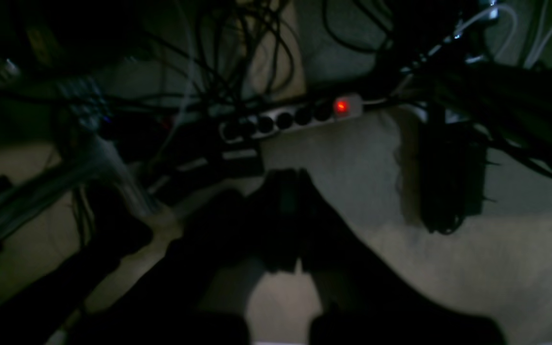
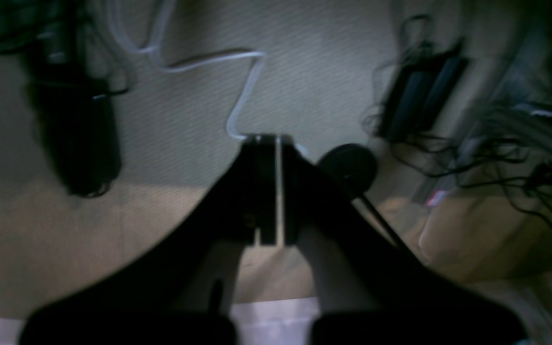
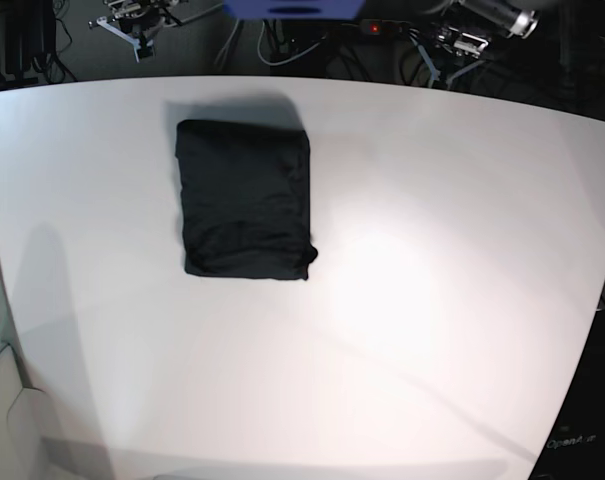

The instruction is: Fold the T-shirt properly

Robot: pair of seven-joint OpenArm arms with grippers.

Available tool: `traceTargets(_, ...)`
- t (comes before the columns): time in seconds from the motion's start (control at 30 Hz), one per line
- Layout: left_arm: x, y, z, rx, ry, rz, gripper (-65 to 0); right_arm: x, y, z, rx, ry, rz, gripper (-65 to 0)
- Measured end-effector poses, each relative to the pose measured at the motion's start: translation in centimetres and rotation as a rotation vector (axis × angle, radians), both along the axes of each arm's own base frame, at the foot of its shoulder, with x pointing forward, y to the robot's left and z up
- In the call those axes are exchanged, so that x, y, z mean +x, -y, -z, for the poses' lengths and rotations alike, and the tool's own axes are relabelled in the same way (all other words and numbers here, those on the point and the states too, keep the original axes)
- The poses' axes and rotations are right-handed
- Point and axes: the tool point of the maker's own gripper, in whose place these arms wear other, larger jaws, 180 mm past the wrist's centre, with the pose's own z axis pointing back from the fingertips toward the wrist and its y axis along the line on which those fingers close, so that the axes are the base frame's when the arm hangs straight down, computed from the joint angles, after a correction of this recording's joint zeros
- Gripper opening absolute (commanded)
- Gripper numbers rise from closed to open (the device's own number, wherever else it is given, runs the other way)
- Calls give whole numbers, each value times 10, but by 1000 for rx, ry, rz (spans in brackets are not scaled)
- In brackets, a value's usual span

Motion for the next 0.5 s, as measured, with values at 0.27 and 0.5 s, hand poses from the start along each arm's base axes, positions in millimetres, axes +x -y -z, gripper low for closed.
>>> traceTargets(0.27,-6,-1,1,2,-13,-4,-650,-9,-19,4,27,-24,7,-650)
traceTargets(0.5,-3,0,0,-2,11,1,-650,-16,-24,5,31,-51,13,-650)
